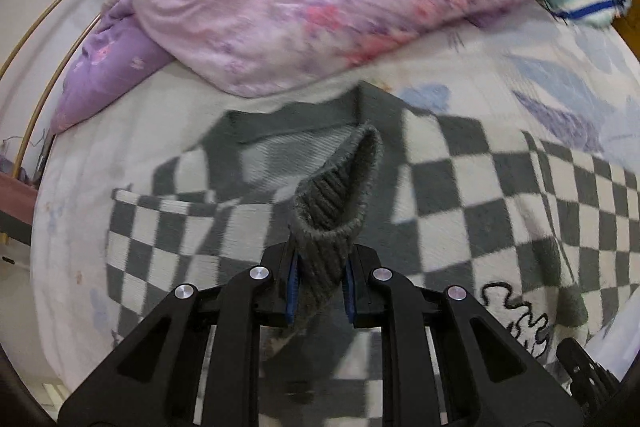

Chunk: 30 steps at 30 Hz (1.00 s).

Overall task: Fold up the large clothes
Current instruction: 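Carry the grasped cuff across the cardigan body with the left gripper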

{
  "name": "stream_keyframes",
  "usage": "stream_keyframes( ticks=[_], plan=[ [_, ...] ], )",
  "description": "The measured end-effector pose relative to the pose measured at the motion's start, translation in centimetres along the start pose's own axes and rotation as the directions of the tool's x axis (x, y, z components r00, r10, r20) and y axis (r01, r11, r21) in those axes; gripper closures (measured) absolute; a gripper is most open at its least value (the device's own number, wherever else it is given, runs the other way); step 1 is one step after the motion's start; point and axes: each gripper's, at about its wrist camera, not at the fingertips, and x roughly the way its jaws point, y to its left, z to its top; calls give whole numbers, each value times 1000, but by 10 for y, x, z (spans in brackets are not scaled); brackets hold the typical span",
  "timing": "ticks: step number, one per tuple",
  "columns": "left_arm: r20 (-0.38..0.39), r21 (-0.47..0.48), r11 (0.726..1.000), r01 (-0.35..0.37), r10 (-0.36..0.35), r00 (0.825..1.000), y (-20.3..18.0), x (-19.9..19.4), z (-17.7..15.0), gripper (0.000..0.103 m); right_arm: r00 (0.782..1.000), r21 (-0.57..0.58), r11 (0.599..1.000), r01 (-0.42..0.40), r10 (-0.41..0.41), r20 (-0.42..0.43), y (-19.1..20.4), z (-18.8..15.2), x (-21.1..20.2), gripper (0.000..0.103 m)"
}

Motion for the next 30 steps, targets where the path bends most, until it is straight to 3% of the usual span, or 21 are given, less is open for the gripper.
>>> stream_keyframes(
  ticks=[3,5,6,7,8,9,14,16,17,19,21,23,25,27,29,30],
  plan=[
    [-60,66,996,64,-60,996,-19,12,-5,79,1000,-5,1000,13,-13,-5,-4,-2,-1,98],
    [-53,77,990,114,-110,992,-16,9,-9,66,999,-7,1000,18,-18,-35,2,-2,3,92],
    [-45,75,985,156,-153,987,-10,5,-12,52,999,-3,1000,17,-17,-51,7,-1,6,86],
    [-40,67,980,189,-187,982,-5,1,-14,47,998,2,1000,19,-19,-62,11,-1,7,66],
    [-36,52,975,217,-215,976,5,-4,-17,47,998,8,1000,19,-19,-63,14,-2,6,37],
    [-40,47,973,224,-222,974,11,-8,-18,47,999,5,1000,14,-14,-40,20,-3,3,32],
    [-7,-10,972,233,-233,972,66,-28,-24,50,999,-147,989,22,-15,46,73,-6,-7,31],
    [-7,-52,980,193,-193,981,100,-27,-29,90,999,-235,972,-3,16,50,99,-8,-4,35],
    [-20,-68,983,169,-170,985,115,-23,-31,93,999,-263,965,-13,25,45,108,-9,-1,48],
    [-36,-106,986,132,-136,990,149,-11,-39,97,999,-330,943,-40,47,13,133,-12,10,67],
    [-80,-145,986,77,-89,993,182,7,-52,99,998,-389,920,-55,61,3,157,-18,22,72],
    [-135,-190,979,70,-96,986,213,28,-68,99,997,-439,896,-69,74,-5,177,-23,36,82],
    [-168,-188,981,57,-89,982,231,49,-85,99,997,-461,884,-75,57,-54,190,-27,66,82],
    [-234,-113,993,-31,4,972,245,78,-110,100,991,-441,897,-19,-43,-129,186,-36,111,85],
    [-270,-83,996,-44,20,963,257,91,-131,100,996,-426,905,-14,-24,-84,183,-40,106,85],
    [-240,-91,996,-9,-13,971,264,84,-140,100,995,-435,900,7,-48,-84,185,-42,100,86]
  ],
)
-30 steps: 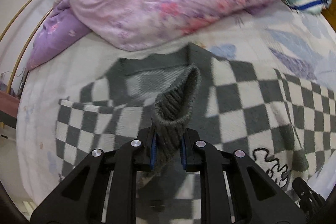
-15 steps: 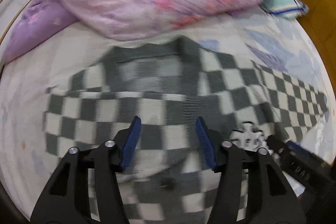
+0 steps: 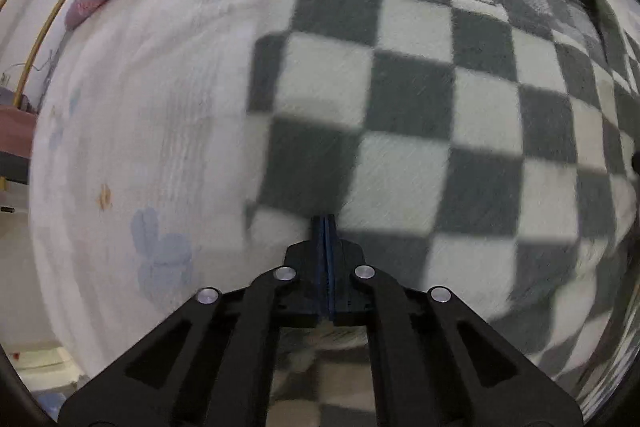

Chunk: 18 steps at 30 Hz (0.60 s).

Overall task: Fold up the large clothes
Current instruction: 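Carry the grasped cuff across the cardigan body with the left gripper, then release the sleeve on the cardigan front and lift the left gripper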

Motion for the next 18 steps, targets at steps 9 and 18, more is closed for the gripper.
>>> stream_keyframes(
  ticks=[9,18],
  plan=[
    [101,61,993,104,-110,989,3,-25,10,100,999,121,992,-33,33,1,-9,16,-8,87],
    [215,-46,997,58,-47,976,27,22,116,101,994,31,999,18,-21,107,-16,41,22,90]
  ],
)
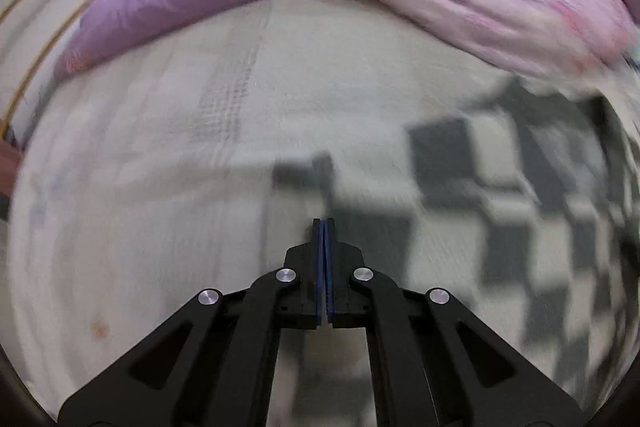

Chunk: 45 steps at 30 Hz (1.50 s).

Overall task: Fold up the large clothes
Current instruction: 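Release the sleeve on the cardigan front and lift the left gripper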

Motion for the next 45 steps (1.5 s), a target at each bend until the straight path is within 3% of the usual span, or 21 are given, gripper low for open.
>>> stream_keyframes(
  ticks=[3,6,9,15,16,18,19,23,27,37,45],
  plan=[
    [-13,-1,1000,-11,11,1000,-3,3,13,100,998,6,999,35,-34,-52,4,0,-13,90],
    [-35,-1,1000,-26,26,999,-5,-11,1,101,990,-15,998,56,-58,-128,7,-23,-17,89],
    [-46,-10,1000,-27,26,999,-2,-22,-24,101,998,-27,999,27,-29,-59,0,-34,-8,90],
    [-91,-27,1000,-10,7,996,2,-59,-65,100,992,50,999,-8,14,-126,-5,-15,-20,86],
    [-106,-31,1000,-5,2,994,3,-65,-71,99,991,64,998,-15,24,-130,-6,-9,-23,81],
    [-126,-31,1000,-5,1,992,0,-75,-86,99,989,99,994,-34,47,-137,-9,-8,-33,57],
    [-129,-31,1000,-6,2,992,2,-81,-93,99,990,113,993,-44,58,-130,-12,-8,-41,39],
    [-143,-51,999,9,-16,990,8,-103,-101,86,992,115,993,-16,30,-121,-9,-35,-70,36],
    [-143,-35,999,36,-40,989,17,-134,-109,79,993,89,996,32,-22,-112,-13,-65,-117,36],
    [-108,-17,991,136,-137,985,36,-236,-121,67,991,78,988,134,-136,16,-3,-125,-257,32],
    [-38,25,989,144,-143,989,47,-314,-129,62,979,92,982,163,-173,110,11,-167,-355,30]
  ],
)
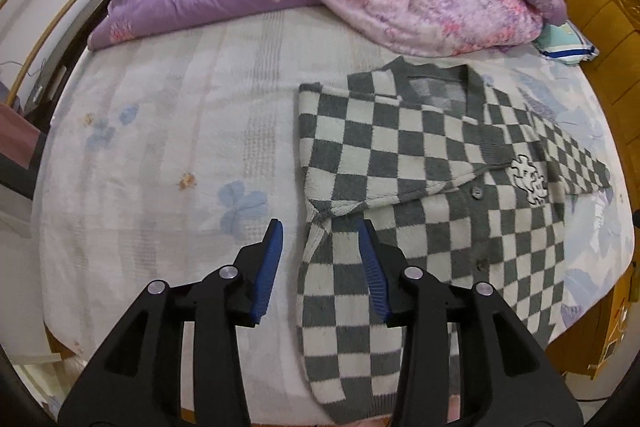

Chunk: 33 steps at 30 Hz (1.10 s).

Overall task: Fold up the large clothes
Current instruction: 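Release the sleeve on the cardigan front and lift the left gripper, then reach the right gripper to the other sleeve cuff and grasp it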

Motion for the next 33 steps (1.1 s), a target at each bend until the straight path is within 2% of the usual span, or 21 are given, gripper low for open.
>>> stream_keyframes(
  ticks=[5,8,18,20,22,24,27,30,33],
  plan=[
    [28,-13,1000,7,-6,1000,-3,-47,-9,62,999,-34,999,10,-8,48,-2,-14,-58,29],
    [50,-12,1000,6,-6,999,-7,-71,-15,62,997,-33,999,-1,4,78,-8,-21,-84,21],
    [109,-68,996,-61,68,992,-47,-143,-48,58,986,-90,991,-95,106,128,-44,-30,-125,16],
    [112,-85,993,-82,91,990,-58,-153,-55,58,978,-102,985,-136,150,142,-58,-29,-130,16],
    [121,-95,988,-118,129,984,-77,-170,-67,48,971,-113,980,-166,183,154,-70,-27,-136,16],
    [131,-114,985,-132,146,981,-89,-186,-76,45,961,-112,976,-185,203,185,-92,-21,-146,16],
    [129,-134,978,-158,176,976,-103,-203,-83,43,946,-83,969,-234,246,212,-122,-13,-155,9],
    [150,-130,966,-225,243,958,-120,-222,-85,41,946,-121,973,-196,221,239,-145,-3,-164,9],
    [191,-123,964,-235,256,948,-137,-239,-83,39,947,-125,984,-127,157,280,-172,6,-174,9]
  ],
)
